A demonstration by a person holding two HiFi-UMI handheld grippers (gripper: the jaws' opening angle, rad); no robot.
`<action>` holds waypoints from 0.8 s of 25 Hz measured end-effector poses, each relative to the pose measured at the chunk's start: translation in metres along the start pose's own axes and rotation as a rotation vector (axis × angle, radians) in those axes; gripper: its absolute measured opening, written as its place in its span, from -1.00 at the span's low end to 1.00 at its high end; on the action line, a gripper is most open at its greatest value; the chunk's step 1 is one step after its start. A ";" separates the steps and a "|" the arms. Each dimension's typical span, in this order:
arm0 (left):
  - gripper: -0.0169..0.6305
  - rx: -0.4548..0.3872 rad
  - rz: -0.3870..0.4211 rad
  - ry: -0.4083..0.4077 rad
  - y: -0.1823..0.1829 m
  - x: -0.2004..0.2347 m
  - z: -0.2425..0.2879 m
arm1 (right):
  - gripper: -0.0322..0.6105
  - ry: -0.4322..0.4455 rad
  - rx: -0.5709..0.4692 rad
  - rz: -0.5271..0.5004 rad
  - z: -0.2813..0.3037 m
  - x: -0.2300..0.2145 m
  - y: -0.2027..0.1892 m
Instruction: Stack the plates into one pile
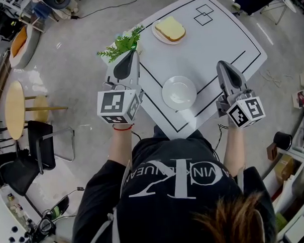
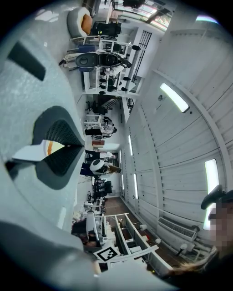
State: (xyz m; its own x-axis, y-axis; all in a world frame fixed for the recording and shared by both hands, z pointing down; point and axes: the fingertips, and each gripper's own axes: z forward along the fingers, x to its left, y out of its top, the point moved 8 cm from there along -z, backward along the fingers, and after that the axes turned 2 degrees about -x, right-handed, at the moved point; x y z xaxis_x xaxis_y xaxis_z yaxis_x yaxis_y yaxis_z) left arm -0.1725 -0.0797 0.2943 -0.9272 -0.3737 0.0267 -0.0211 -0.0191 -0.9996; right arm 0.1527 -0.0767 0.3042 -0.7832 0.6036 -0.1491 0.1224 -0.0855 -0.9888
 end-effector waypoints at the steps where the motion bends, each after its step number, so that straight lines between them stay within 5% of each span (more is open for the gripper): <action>1: -0.92 0.000 -0.001 -0.002 -0.001 0.001 -0.001 | -0.90 0.001 0.001 -0.001 0.000 0.002 -0.001; 20: -0.92 -0.006 -0.033 -0.055 -0.011 0.010 -0.004 | -0.90 -0.011 0.039 -0.029 -0.003 0.030 -0.014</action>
State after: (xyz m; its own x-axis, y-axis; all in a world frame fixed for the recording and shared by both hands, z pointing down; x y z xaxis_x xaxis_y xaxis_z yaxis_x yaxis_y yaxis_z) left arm -0.1830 -0.0799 0.3057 -0.9039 -0.4236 0.0596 -0.0534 -0.0265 -0.9982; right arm 0.1293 -0.0556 0.3139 -0.7930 0.5972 -0.1204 0.0756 -0.0995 -0.9922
